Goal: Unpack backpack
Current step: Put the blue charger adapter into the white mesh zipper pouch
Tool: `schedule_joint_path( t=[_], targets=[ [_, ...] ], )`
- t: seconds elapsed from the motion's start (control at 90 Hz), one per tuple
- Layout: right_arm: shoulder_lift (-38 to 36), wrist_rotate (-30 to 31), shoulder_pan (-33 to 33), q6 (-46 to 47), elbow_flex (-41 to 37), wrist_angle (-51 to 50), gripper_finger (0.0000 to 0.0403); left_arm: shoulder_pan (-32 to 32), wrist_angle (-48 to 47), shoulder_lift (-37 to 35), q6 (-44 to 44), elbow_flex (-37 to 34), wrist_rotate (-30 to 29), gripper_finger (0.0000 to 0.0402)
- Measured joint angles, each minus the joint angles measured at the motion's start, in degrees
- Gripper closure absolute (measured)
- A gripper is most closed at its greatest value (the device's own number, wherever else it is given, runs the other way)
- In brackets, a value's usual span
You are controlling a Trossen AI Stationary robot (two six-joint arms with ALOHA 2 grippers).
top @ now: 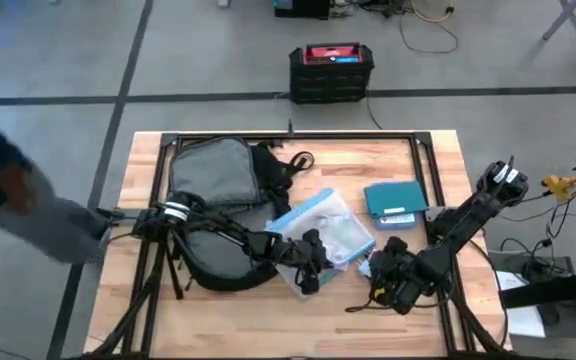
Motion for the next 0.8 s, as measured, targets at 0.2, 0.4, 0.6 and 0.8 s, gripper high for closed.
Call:
schedule_joint_path(
  t=[0.2,0.4,0.6,0.8],
  targets=[
    [1.02,0.15,-0.53,0.09,-3.49,8.23,0.0083,0.00,-0.55,0.09,0.07,0.00,-0.11,0.0402],
    [5.59,0.33,-0.59,1.85,-4.89,9.36,0.0101,0.00,-0.50,-0.22,0.13,-0.13,-0.15,0.0402],
    [10.80,1.53,-0.49,2.07,-4.74,12.63,0.0147,-0.25,-1.66,-1.87,0.23,-0.31,-0.18,0.0402],
    [10.34,1.67,-0.52,1.48,-4.71,13.14,0.0233,-0.73,-1.79,-2.25,0.24,-0.37,0.11,0.0402]
  ],
)
